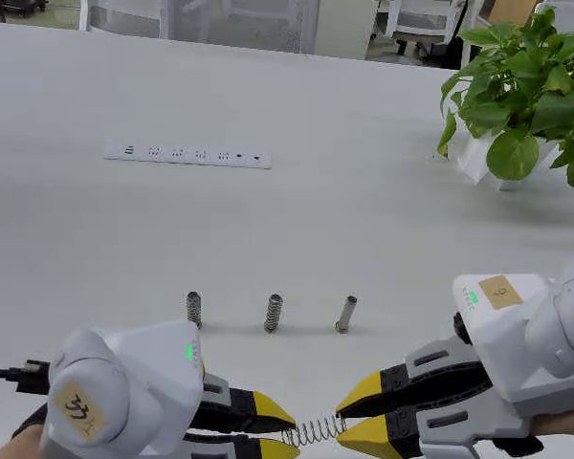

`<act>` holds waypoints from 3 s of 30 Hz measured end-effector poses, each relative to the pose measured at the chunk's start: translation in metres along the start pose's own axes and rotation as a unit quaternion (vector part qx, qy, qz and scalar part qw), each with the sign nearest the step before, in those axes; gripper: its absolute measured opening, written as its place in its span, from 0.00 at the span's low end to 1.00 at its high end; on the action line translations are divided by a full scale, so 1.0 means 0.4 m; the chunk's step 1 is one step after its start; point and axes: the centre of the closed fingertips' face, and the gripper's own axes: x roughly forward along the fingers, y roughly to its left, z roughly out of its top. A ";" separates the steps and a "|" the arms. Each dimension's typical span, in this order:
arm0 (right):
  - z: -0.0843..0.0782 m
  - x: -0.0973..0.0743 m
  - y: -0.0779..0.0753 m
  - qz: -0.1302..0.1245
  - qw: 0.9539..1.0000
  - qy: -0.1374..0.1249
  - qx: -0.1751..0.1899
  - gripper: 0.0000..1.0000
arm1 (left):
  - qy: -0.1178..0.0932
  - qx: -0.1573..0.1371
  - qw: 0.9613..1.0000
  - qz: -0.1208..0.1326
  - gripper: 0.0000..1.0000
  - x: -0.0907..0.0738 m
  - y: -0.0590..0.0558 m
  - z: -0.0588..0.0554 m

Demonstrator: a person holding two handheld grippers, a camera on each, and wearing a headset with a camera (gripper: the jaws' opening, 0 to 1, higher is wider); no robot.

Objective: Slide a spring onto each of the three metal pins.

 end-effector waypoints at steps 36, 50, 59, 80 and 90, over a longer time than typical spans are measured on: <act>0.064 -0.007 0.005 -0.026 0.997 0.001 -0.070 0.00 | 0.020 -0.016 1.000 -0.005 0.06 0.027 -0.008 -0.008; 0.045 -0.021 0.012 -0.018 0.997 0.024 -0.065 0.25 | 0.016 -0.010 1.000 -0.002 0.06 0.028 -0.001 0.001; 0.030 -0.025 0.016 -0.001 0.996 0.052 -0.076 0.26 | 0.012 -0.006 1.000 -0.005 0.06 0.031 -0.008 0.009; 0.017 -0.009 0.014 0.033 0.993 0.082 -0.084 0.16 | -0.021 -0.008 1.000 -0.015 0.06 0.049 -0.022 0.058; 0.008 -0.005 0.014 0.037 0.991 0.093 -0.086 0.12 | -0.025 -0.008 1.000 -0.017 0.06 0.052 -0.019 0.066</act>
